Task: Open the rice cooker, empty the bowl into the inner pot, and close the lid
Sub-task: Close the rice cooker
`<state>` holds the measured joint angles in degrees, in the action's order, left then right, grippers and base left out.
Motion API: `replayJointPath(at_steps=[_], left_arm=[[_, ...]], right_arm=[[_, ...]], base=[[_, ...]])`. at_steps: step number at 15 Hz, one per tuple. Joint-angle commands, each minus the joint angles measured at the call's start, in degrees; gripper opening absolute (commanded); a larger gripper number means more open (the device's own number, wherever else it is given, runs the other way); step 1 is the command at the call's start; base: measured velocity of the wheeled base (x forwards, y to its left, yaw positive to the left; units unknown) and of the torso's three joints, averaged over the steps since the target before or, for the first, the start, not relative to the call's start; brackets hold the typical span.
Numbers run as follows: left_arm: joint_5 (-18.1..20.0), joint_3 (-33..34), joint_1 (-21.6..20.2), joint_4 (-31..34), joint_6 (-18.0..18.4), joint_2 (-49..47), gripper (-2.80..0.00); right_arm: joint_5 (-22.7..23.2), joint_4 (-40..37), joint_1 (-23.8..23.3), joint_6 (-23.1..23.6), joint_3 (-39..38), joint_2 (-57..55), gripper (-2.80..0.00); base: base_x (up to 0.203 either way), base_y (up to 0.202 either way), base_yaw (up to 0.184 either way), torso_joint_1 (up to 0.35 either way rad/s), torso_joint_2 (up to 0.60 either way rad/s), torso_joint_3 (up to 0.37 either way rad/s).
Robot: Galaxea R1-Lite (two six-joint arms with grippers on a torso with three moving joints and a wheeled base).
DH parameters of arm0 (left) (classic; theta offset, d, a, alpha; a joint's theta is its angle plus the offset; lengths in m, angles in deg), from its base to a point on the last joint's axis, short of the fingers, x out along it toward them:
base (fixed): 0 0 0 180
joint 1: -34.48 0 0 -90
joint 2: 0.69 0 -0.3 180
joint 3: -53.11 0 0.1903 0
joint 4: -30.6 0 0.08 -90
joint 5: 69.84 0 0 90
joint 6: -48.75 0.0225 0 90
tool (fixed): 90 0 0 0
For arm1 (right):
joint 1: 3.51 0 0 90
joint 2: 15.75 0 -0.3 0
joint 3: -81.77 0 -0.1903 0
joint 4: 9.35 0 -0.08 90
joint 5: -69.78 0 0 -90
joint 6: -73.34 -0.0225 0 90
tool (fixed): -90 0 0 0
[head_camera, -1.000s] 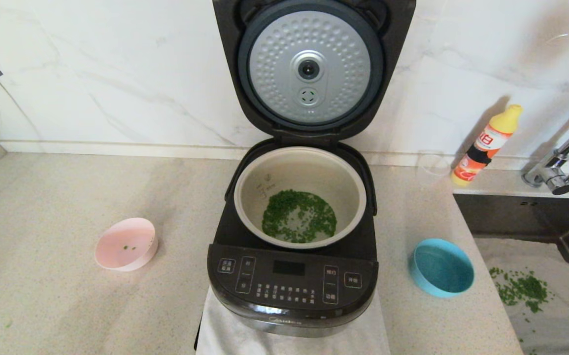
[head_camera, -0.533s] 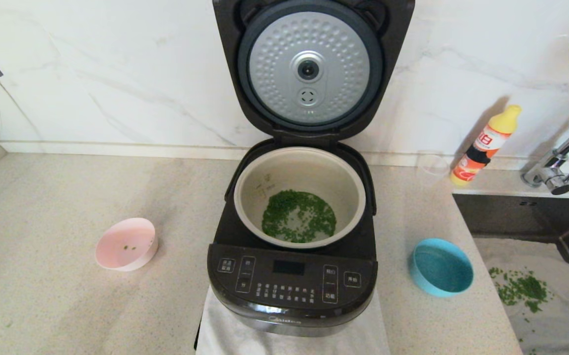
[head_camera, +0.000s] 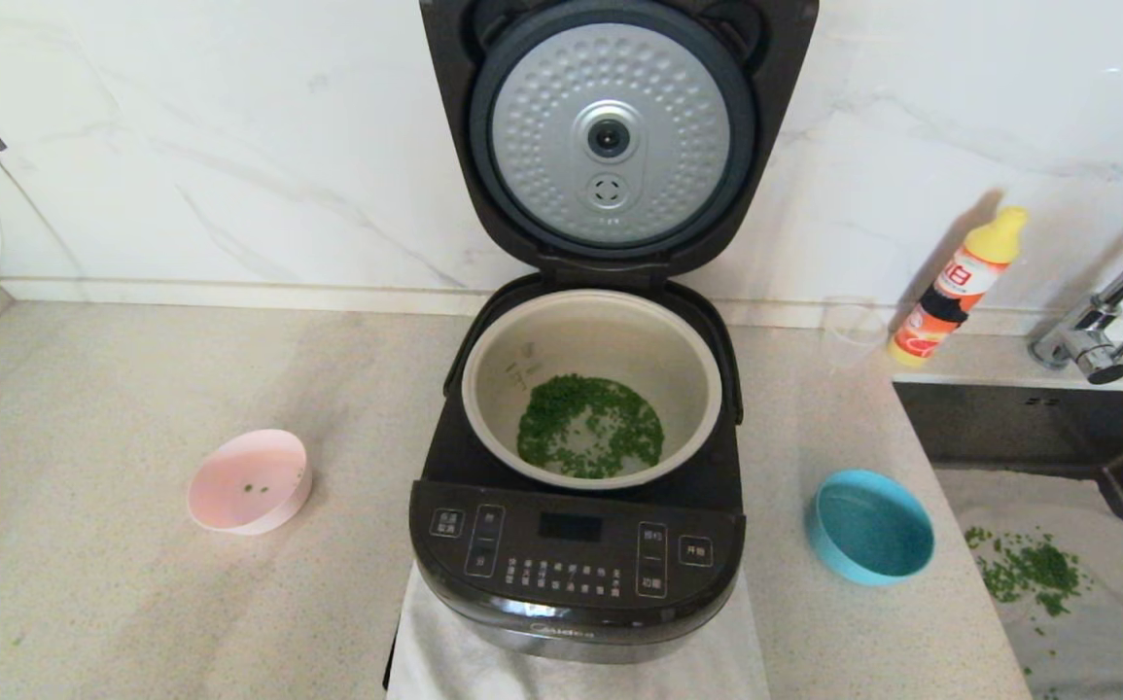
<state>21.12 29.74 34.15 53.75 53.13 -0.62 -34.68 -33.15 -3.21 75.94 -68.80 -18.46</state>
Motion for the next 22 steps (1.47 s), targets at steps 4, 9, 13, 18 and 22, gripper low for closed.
replayJointPath(at_steps=[4,9,13,18,22], left_arm=[[0.0,0.44,-0.02,0.01,0.08,-0.07,-2.8],[0.0,0.44,-0.02,-0.05,0.02,-0.07,-2.8],[0.0,0.44,-0.02,-0.05,0.02,-0.07,-2.8],[-0.17,0.44,-0.02,0.28,0.69,-0.07,-2.8],[-0.83,-0.17,-0.02,-0.93,-0.36,-0.15,-2.8]], right_arm=[[14.52,2.72,-0.14,-0.11,-5.59,2.8,-2.8],[16.13,-1.85,-0.12,-0.32,-5.36,2.8,-2.8],[16.13,-1.84,-0.12,-0.32,-5.36,2.73,-2.8],[16.13,-1.77,-0.12,-0.32,-5.36,2.8,-2.8],[16.13,-1.81,-0.12,-0.49,-5.36,2.71,-2.8]], base=[[0.0,0.0,0.0,0.0,0.0,0.0],[0.0,0.0,0.0,0.0,0.0,0.0],[0.0,0.0,0.0,0.0,0.0,0.0],[0.0,0.0,0.0,0.0,0.0,0.0],[0.0,0.0,0.0,0.0,0.0,0.0]])
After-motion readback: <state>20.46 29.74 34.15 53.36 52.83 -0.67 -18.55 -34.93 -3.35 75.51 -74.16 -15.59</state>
